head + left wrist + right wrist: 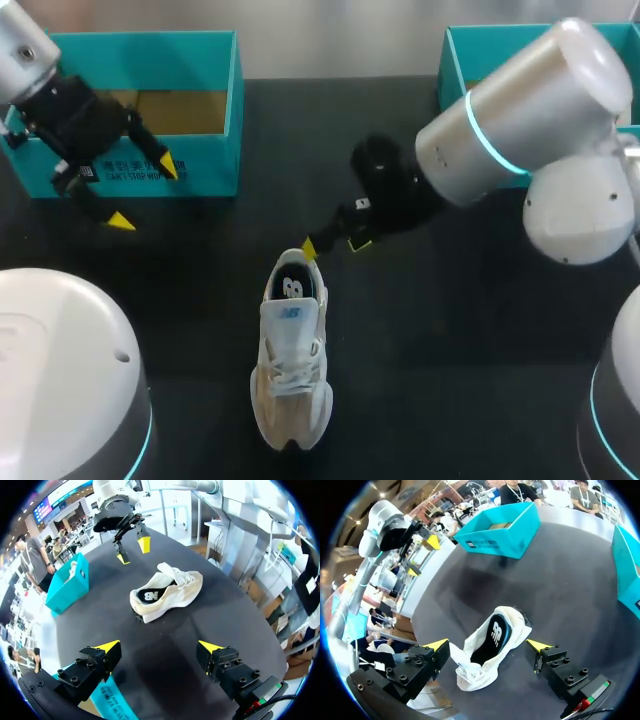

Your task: Take the shoe out of the shoebox, open the shoe tongue, remove and reinsert the insole, then place the shoe into the shoebox

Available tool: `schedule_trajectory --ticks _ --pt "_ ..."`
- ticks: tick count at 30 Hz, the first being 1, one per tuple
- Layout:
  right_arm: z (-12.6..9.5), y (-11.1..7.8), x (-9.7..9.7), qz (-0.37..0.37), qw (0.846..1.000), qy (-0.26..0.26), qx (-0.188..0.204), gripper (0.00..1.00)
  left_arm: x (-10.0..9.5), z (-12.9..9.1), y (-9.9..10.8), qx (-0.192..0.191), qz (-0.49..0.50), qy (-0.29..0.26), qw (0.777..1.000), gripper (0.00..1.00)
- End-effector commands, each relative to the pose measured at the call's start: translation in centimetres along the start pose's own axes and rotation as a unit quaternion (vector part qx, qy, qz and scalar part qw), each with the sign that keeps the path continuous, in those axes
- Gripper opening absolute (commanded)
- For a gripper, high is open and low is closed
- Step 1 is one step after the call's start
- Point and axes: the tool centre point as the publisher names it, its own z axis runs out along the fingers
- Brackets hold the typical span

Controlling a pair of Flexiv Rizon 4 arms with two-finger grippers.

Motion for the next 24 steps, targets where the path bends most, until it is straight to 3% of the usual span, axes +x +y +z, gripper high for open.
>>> schedule_trajectory --ticks 1,6,10,12,14,16,21,23,24 --pt "-2.3 0.7 0.3 0.005 0.99 -0.134 0.04 1.0 -0.8 -2.3 0.2 0.0 0.005 0.03 1.0 1.0" --pt "-3.1 1.6 0.6 0.022 0.981 -0.179 0.073 1.0 -1.2 -4.1 0.5 -0.01 0.028 0.049 0.998 1.0" --pt "-3.4 2.1 1.1 0.057 0.969 -0.227 0.074 1.0 -1.6 -5.9 0.6 -0.015 0.039 0.044 0.998 1.0" --pt "-3.3 2.0 1.5 0.066 0.964 -0.245 0.074 0.85 -1.8 -6.7 0.9 -0.017 0.042 0.044 0.998 1.0" --pt "-3.0 2.0 2.1 0.075 0.96 -0.259 0.071 0.36 -1.8 -7.5 1.0 -0.021 0.047 0.045 0.998 1.0" --pt "-2.7 1.9 2.7 0.079 0.96 -0.259 0.066 0.0 -1.7 -8.2 1.3 -0.025 0.049 0.046 0.997 1.0" --pt "-1.7 1.4 4.3 0.097 0.952 -0.289 0.037 0.0 -1.4 -9.3 1.7 -0.033 0.047 0.057 0.997 1.0" --pt "-1.6 1.1 5.2 0.121 0.944 -0.308 -0.001 0.0 -1.4 -9.3 1.7 -0.033 0.047 0.057 0.997 1.0" --pt "-1.6 1.1 5.2 0.121 0.944 -0.308 -0.001 0.0 -1.4 -9.3 1.7 -0.033 0.047 0.057 0.997 1.0"
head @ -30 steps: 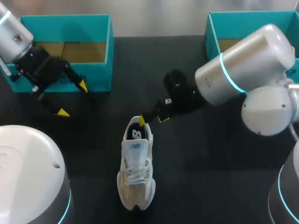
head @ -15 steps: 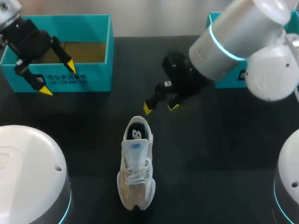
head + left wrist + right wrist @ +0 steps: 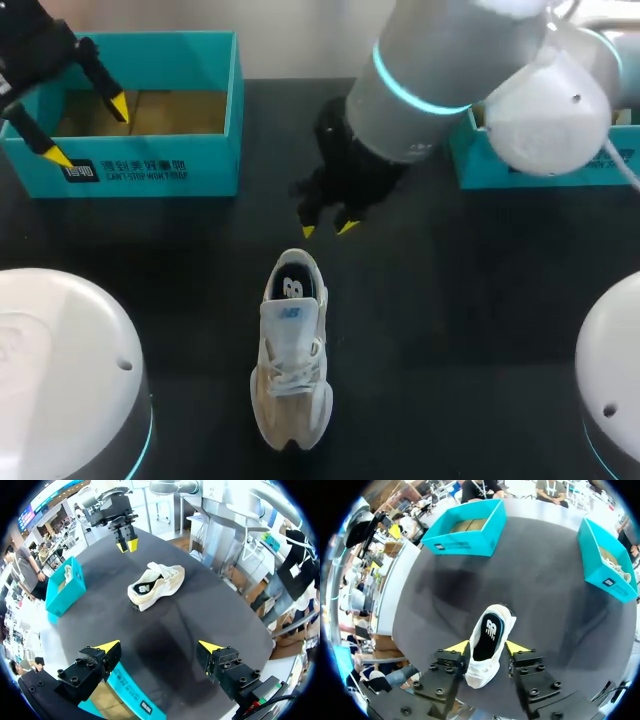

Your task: Take the shoe out of the shoebox, open the shoe tongue, remove and reinsert the insole, then place the shoe into the shoebox

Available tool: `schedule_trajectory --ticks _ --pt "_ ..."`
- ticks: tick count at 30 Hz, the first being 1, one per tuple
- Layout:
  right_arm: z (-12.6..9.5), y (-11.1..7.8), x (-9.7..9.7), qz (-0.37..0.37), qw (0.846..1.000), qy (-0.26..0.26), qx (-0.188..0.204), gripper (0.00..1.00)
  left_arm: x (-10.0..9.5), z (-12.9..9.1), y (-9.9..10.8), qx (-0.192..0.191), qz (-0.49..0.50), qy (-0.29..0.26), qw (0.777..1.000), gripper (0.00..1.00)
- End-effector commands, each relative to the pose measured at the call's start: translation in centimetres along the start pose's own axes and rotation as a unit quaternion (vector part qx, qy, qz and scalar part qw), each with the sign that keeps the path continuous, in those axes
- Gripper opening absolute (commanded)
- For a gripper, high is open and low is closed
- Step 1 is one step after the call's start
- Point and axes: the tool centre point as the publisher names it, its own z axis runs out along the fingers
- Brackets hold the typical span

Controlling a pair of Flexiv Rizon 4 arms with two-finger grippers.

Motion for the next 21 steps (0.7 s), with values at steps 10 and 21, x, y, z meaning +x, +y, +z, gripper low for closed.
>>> schedule_trajectory --ticks 10,21 --pt "0.6 -1.0 1.1 0.024 0.988 -0.149 -0.042 0.0 -0.3 -0.2 0.1 -0.001 0.0 0.006 1.0 1.0" --pt "2.2 -0.6 3.2 0.06 0.982 -0.169 -0.057 0.0 -0.3 -0.2 0.1 -0.001 0.0 0.006 1.0 1.0"
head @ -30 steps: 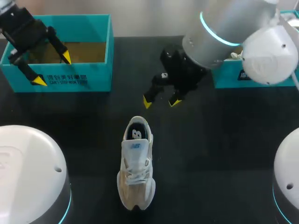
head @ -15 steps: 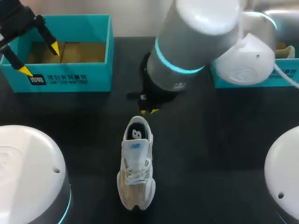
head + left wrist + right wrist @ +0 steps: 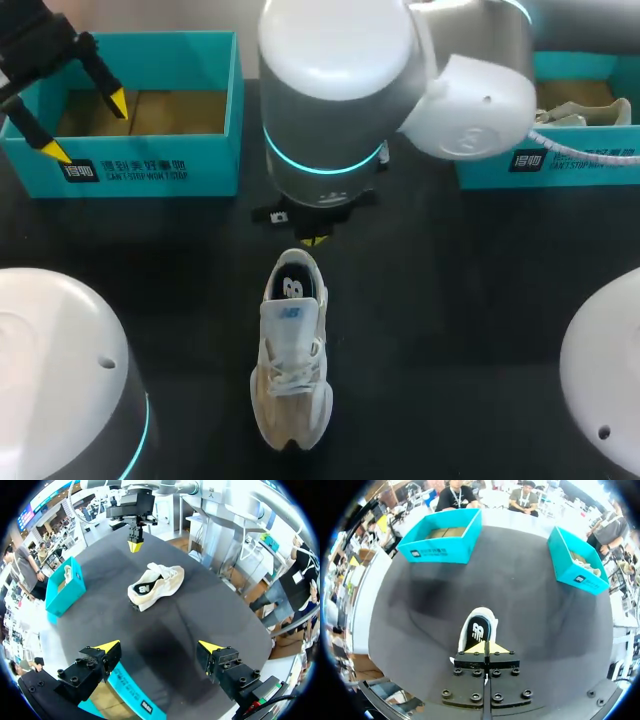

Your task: Take the shoe out of the shoebox, open the shoe tongue, remove and reinsert the insole, then place the shoe into the shoebox

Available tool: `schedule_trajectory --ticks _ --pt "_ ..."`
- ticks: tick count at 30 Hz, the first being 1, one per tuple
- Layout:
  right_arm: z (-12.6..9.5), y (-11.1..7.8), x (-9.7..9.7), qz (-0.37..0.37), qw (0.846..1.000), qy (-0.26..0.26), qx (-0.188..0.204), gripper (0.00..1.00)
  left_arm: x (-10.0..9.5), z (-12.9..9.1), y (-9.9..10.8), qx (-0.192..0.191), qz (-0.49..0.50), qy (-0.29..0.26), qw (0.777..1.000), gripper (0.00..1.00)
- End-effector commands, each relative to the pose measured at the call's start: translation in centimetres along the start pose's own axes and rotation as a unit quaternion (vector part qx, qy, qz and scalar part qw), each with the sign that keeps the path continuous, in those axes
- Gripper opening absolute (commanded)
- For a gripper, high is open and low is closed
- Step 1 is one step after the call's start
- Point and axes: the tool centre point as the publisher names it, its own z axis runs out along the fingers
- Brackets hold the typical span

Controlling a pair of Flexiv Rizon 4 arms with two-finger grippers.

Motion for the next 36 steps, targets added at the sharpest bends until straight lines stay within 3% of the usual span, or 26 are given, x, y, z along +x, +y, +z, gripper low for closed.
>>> schedule_trajectory --ticks 1,5,10,23,30,36 --pt "1.5 -0.3 2.9 0.026 0.999 -0.033 -0.007 0.0 -0.1 -0.1 0.1 -0.001 0.0 0.002 1.0 1.0" --pt "2.3 -0.3 5.1 0.055 0.998 -0.039 -0.02 0.0 -0.1 -0.1 0.1 -0.001 0.0 0.002 1.0 1.0" --pt "3.1 -0.4 7.2 0.134 0.988 -0.08 -0.001 0.0 -0.1 -0.1 0.1 -0.001 0.0 0.002 1.0 1.0" --pt "3.1 -0.4 7.2 0.134 0.988 -0.08 -0.001 0.0 -0.1 -0.1 0.1 -0.001 0.0 0.002 1.0 1.0" --pt "7.4 -0.3 10.6 0.139 0.981 -0.13 0.034 0.0 -0.1 -0.1 0.1 -0.001 0.0 0.002 1.0 1.0" --pt "8.7 -1.4 10.4 0.21 0.96 -0.174 0.058 0.0 -0.1 -0.1 0.1 -0.001 0.0 0.002 1.0 1.0"
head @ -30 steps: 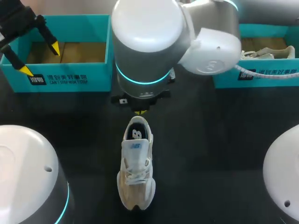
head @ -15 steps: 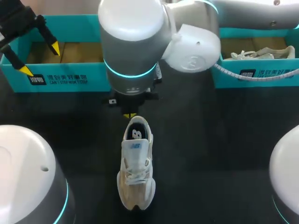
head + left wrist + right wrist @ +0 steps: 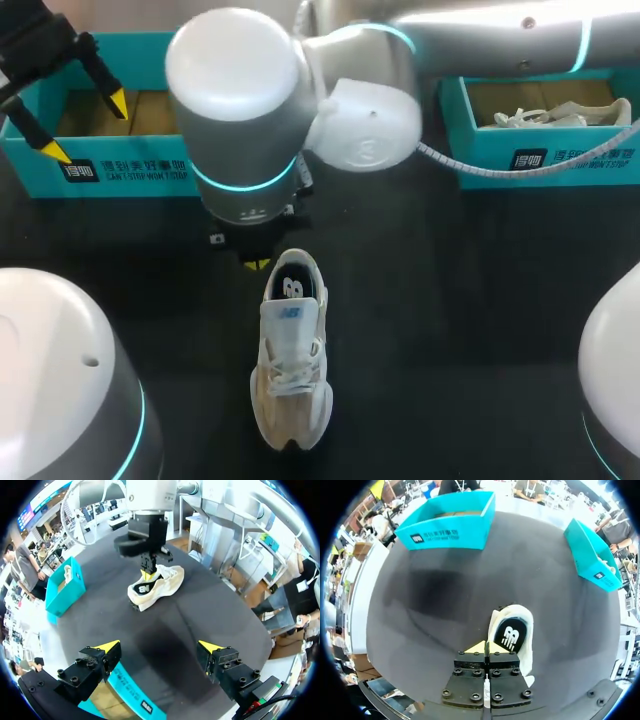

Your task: Take the shoe out of the shoebox, open the shoe tongue, remove and reinsert the insole, then place the shoe into the shoebox

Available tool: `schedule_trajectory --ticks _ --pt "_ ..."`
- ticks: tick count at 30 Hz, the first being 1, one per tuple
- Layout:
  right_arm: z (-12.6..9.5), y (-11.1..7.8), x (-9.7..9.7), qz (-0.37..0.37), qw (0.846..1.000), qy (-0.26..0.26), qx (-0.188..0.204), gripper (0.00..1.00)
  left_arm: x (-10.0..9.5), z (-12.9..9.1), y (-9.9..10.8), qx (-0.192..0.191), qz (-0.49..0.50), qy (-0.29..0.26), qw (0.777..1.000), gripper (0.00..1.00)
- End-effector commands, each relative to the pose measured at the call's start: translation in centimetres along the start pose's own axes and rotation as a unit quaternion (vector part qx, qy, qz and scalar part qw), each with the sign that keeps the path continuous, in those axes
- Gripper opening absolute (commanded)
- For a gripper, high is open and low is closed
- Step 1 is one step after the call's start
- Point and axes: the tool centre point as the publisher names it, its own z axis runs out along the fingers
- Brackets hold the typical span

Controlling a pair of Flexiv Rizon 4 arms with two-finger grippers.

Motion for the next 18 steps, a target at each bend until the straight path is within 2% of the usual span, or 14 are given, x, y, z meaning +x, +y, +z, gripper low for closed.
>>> schedule_trajectory --ticks 1,10,18 --pt "1.5 -0.7 3.4 0.234 0.959 -0.161 0.006 0.0 -0.1 -0.1 0.1 -0.001 0.0 0.002 1.0 1.0" --pt "1.5 -0.7 3.4 0.234 0.959 -0.161 0.006 0.0 -0.1 -0.1 0.1 -0.001 0.0 0.002 1.0 1.0" --pt "1.9 -2.1 1.4 0.243 0.954 -0.174 0.009 0.0 -0.1 -0.1 0.1 -0.001 0.0 0.002 1.0 1.0"
